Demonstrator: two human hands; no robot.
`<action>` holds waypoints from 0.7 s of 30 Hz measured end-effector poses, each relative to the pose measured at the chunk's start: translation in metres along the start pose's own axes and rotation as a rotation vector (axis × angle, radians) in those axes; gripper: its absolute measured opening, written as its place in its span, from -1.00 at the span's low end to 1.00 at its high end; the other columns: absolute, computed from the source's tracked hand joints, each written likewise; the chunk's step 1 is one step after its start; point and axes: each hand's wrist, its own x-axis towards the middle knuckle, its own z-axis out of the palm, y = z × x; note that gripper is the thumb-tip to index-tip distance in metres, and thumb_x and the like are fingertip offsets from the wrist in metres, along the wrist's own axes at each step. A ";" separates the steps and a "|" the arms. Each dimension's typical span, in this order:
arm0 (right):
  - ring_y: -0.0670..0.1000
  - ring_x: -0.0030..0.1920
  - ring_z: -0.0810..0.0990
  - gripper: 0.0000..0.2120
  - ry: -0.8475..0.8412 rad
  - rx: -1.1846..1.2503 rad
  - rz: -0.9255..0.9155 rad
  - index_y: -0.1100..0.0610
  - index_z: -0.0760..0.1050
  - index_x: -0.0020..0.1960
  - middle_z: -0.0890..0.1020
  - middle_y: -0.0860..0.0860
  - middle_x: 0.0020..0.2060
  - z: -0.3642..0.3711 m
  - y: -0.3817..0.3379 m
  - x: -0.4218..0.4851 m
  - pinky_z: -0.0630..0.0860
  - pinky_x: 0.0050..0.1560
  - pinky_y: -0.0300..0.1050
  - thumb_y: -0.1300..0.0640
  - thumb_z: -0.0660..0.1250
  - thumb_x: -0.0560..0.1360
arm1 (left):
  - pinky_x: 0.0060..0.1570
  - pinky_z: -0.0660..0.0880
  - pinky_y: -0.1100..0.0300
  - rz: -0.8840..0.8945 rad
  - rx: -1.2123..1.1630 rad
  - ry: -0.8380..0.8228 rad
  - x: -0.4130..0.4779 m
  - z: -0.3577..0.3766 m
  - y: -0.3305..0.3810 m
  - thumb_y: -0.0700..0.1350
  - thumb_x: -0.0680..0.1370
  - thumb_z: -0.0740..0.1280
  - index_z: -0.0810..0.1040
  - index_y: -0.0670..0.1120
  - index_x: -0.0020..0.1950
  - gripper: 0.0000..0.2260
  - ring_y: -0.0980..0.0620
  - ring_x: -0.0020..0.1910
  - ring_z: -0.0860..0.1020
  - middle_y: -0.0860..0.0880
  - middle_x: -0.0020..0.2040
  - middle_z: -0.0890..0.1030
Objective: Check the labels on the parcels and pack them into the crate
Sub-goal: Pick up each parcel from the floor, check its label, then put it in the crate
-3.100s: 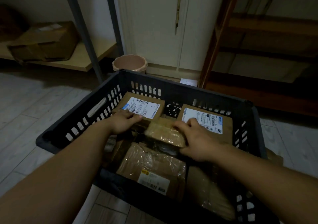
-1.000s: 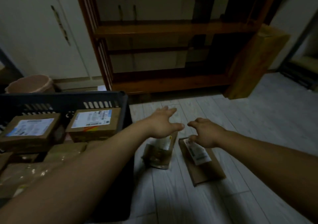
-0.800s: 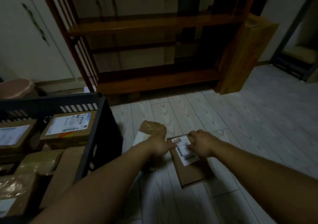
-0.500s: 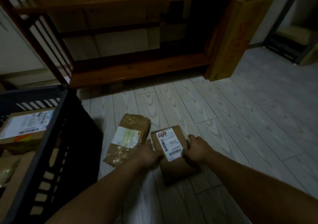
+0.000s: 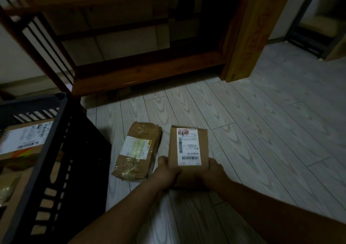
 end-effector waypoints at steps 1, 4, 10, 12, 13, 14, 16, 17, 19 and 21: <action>0.13 0.16 0.52 -0.44 0.012 0.077 -0.054 0.17 0.27 0.38 0.49 0.14 0.23 -0.004 -0.006 -0.003 0.52 0.15 0.06 0.23 0.40 0.45 | -0.11 0.57 0.01 0.070 -0.016 0.039 -0.002 -0.006 0.005 -0.17 0.50 0.35 0.20 -0.04 0.27 -0.56 -0.09 -0.04 0.55 -0.11 0.05 0.52; -0.06 -0.03 0.58 -0.41 0.022 0.266 -0.269 0.05 0.21 0.40 0.57 -0.05 0.04 -0.017 -0.034 -0.020 0.55 -0.13 -0.20 0.25 0.38 0.47 | -0.06 0.52 0.10 0.255 -0.030 0.090 -0.018 -0.033 0.027 -0.21 0.52 0.31 0.20 0.05 0.27 -0.58 0.02 -0.05 0.53 0.01 0.05 0.53; -0.10 0.06 0.58 -0.42 0.087 0.338 -0.554 -0.18 0.15 0.40 0.56 -0.20 0.04 -0.013 -0.105 -0.057 0.52 -0.03 -0.19 0.08 0.35 0.50 | -0.30 0.59 0.12 0.503 -0.168 0.079 -0.076 -0.115 0.079 -0.27 0.52 0.27 0.24 0.28 0.20 -0.51 -0.04 -0.08 0.60 0.06 0.07 0.51; -0.13 0.06 0.56 -0.44 0.091 0.380 -0.620 -0.24 0.15 0.38 0.54 -0.22 0.04 -0.006 -0.128 -0.074 0.51 -0.06 -0.22 0.04 0.34 0.51 | -0.34 0.59 0.19 0.573 -0.210 0.090 -0.096 -0.141 0.091 -0.25 0.53 0.29 0.27 0.31 0.19 -0.52 0.01 -0.08 0.60 0.09 0.09 0.49; -0.15 0.06 0.56 -0.45 0.092 0.404 -0.650 -0.28 0.16 0.36 0.55 -0.22 0.05 -0.003 -0.139 -0.082 0.52 -0.06 -0.22 0.04 0.34 0.51 | -0.38 0.56 0.29 0.620 -0.214 0.116 -0.105 -0.154 0.095 -0.24 0.53 0.30 0.29 0.30 0.20 -0.53 0.08 -0.11 0.60 0.11 0.10 0.48; -0.17 0.05 0.56 -0.46 0.094 0.422 -0.680 -0.33 0.18 0.33 0.55 -0.22 0.05 0.001 -0.150 -0.090 0.52 -0.07 -0.24 0.05 0.34 0.51 | -0.40 0.52 0.38 0.668 -0.208 0.147 -0.114 -0.165 0.096 -0.23 0.53 0.30 0.30 0.30 0.21 -0.53 0.14 -0.13 0.60 0.13 0.09 0.49; -0.27 -0.01 0.57 -0.48 0.103 0.434 -0.746 -0.45 0.22 0.20 0.56 -0.29 -0.02 0.008 -0.171 -0.107 0.51 -0.20 -0.41 0.07 0.35 0.50 | -0.39 0.49 0.45 0.739 -0.219 0.190 -0.128 -0.188 0.095 -0.24 0.53 0.30 0.36 0.36 0.15 -0.53 0.27 -0.15 0.59 0.14 0.08 0.52; -0.35 -0.03 0.55 -0.48 0.109 0.436 -0.778 -0.48 0.23 0.16 0.56 -0.33 -0.05 0.012 -0.180 -0.115 0.48 -0.27 -0.47 0.08 0.36 0.49 | -0.37 0.50 0.43 0.753 -0.236 0.201 -0.134 -0.199 0.094 -0.24 0.52 0.31 0.38 0.41 0.10 -0.51 0.28 -0.14 0.60 0.14 0.08 0.54; -0.45 -0.04 0.48 -0.46 0.113 0.434 -0.829 -0.37 0.23 0.24 0.53 -0.34 -0.06 0.020 -0.197 -0.129 0.43 -0.29 -0.54 0.12 0.38 0.49 | -0.24 0.56 0.31 0.753 -0.283 0.207 -0.146 -0.221 0.090 -0.25 0.52 0.31 0.40 0.47 0.04 -0.47 0.19 -0.07 0.62 0.14 0.08 0.58; -0.46 -0.05 0.48 -0.43 0.109 0.418 -0.855 -0.22 0.22 0.34 0.50 -0.32 -0.03 0.028 -0.212 -0.141 0.44 -0.27 -0.53 0.15 0.38 0.48 | -0.12 0.58 0.16 0.754 -0.285 0.214 -0.158 -0.241 0.088 -0.23 0.52 0.31 0.41 0.51 0.01 -0.46 0.09 0.00 0.61 0.11 0.10 0.57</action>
